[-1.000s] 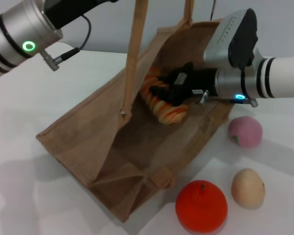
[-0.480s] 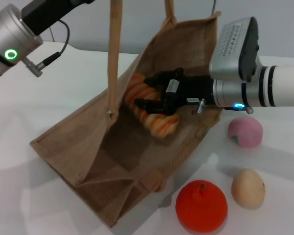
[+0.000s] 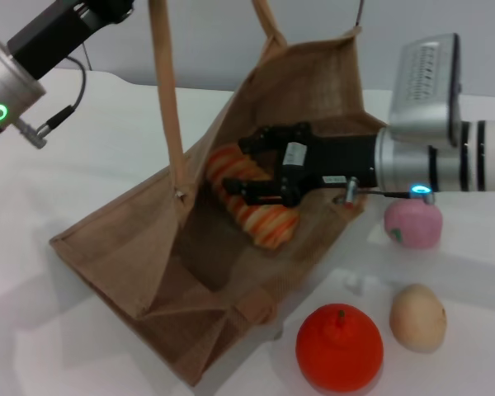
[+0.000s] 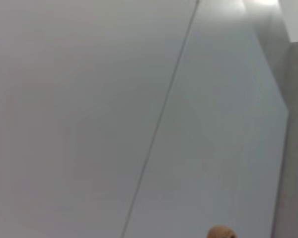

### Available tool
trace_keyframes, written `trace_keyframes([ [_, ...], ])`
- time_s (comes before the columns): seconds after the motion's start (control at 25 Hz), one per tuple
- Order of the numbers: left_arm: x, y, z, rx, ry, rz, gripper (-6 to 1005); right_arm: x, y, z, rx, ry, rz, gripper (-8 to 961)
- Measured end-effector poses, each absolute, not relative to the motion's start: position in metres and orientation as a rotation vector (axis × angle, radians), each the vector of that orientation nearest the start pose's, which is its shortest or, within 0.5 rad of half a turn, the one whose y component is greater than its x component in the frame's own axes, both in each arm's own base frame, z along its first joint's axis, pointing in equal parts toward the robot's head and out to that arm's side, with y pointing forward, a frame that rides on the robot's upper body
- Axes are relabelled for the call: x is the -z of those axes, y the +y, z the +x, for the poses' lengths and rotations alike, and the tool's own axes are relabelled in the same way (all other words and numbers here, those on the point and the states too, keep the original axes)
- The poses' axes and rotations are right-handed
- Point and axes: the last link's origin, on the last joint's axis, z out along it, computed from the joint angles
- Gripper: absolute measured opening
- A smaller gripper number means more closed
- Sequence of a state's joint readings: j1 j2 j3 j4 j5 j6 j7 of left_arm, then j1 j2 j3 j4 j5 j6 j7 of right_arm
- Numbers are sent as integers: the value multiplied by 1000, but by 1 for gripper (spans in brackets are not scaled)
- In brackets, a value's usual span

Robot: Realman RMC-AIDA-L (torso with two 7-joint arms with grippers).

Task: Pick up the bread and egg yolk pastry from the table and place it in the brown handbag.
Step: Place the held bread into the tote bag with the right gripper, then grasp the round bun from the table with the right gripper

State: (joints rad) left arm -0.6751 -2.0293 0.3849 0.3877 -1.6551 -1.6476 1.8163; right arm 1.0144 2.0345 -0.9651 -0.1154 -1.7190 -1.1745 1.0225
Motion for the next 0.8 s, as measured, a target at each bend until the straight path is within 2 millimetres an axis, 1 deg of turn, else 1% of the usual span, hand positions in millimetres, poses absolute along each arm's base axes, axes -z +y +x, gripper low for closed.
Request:
trace_keyframes([
  [0.12,-73,378,-219,1545,-575,-2068,119,74,397,159,-635,139,-2862,691],
  [0.2,-74,376,-225,1531,-586,-2051,119,64,393,167,-666,148,-2854,691],
  [0.28,-74,375,-230,1516,-600,-2039,119,52,391,180,-671,184,-2834,691],
  [0.56,-74,372,-240,1485,-633,-2014,120,18,379,225,-591,333,-2798,692],
  [0.8,-73,372,-244,1469,-649,-2003,120,-13,365,257,-502,497,-2854,692],
])
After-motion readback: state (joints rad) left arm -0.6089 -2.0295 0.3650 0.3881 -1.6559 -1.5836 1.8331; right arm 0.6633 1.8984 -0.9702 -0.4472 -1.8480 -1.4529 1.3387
